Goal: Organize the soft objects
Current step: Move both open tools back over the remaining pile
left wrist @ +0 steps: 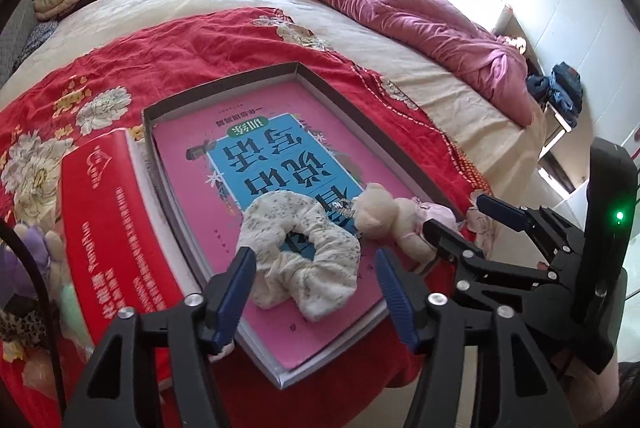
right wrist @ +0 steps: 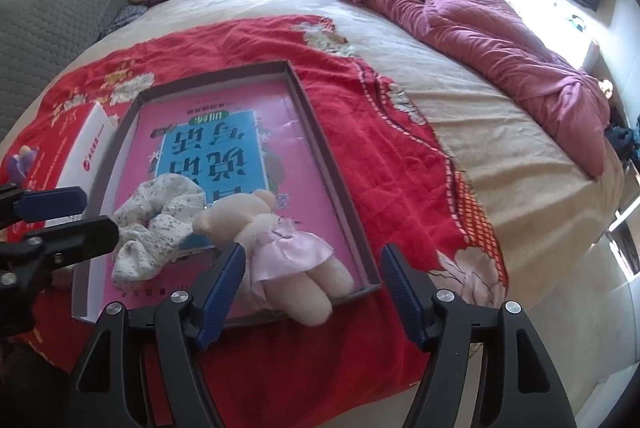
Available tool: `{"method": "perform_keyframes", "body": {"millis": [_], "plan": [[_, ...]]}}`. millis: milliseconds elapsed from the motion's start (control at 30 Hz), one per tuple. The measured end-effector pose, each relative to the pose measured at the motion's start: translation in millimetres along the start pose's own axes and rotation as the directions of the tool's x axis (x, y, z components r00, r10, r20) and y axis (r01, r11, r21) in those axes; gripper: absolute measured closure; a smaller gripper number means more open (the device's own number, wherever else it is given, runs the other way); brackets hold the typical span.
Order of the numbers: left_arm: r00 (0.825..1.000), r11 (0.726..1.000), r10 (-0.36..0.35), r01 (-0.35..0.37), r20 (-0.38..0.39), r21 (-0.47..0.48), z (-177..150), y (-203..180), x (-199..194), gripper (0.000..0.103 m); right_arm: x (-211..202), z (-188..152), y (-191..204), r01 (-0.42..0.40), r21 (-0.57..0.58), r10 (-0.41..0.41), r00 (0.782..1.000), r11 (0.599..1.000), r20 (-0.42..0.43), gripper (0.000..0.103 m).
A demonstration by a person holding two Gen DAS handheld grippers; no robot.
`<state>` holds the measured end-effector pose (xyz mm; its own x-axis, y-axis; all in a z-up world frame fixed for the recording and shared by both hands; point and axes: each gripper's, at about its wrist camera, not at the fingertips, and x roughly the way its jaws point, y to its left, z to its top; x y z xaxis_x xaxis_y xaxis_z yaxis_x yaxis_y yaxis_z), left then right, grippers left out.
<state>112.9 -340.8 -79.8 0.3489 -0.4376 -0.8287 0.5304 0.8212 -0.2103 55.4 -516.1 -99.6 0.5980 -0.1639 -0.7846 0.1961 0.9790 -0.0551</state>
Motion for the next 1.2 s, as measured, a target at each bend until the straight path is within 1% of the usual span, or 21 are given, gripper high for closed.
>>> {"method": "perform_keyframes", "body": {"millis": [200,333,500,600,700,800,833,933,1000,1100,1200], "plan": [[0.998,1.000,0.023,-0.022,0.052,-0.020,-5,6,-30,0.039,-30,5,0,0.017,0.030,-0.019,0.997,0.999,0.075,0.027],[0.992,0.998,0.061,-0.060,0.109,-0.014,-11,11,-62,0.038,-50,10,6,0.012,0.030,-0.016,0.993,0.999,0.114,0.026],[0.980,0.995,0.104,-0.101,0.167,-0.029,-23,27,-101,0.038,-79,15,27,0.009,0.004,-0.009,0.986,1.000,0.164,0.026],[0.972,0.990,0.137,-0.129,0.190,-0.050,-33,44,-124,0.038,-97,17,46,-0.012,-0.012,0.014,0.980,1.000,0.196,0.026],[0.961,0.983,0.175,-0.161,0.212,-0.085,-44,65,-148,0.037,-114,19,71,-0.041,-0.038,0.048,0.973,0.998,0.227,0.026],[0.945,0.971,0.228,-0.204,0.233,-0.122,-55,89,-174,0.037,-130,22,102,-0.065,-0.091,0.086,0.965,0.994,0.246,0.026],[0.938,0.965,0.247,-0.216,0.243,-0.149,-60,101,-186,0.037,-135,23,114,-0.075,-0.112,0.101,0.963,0.991,0.250,0.026],[0.929,0.952,0.276,-0.227,0.248,-0.208,-71,130,-209,0.037,-146,26,142,-0.099,-0.157,0.139,0.954,0.983,0.264,0.026],[0.914,0.936,0.318,-0.261,0.253,-0.237,-78,149,-225,0.037,-153,30,164,-0.122,-0.192,0.171,0.949,0.974,0.265,0.026],[0.889,0.906,0.375,-0.291,0.262,-0.308,-90,181,-249,0.037,-164,34,195,-0.128,-0.247,0.197,0.940,0.961,0.279,0.026],[0.879,0.887,0.393,-0.286,0.270,-0.362,-100,206,-268,0.037,-172,39,216,-0.148,-0.277,0.229,0.930,0.949,0.288,0.026]]}}
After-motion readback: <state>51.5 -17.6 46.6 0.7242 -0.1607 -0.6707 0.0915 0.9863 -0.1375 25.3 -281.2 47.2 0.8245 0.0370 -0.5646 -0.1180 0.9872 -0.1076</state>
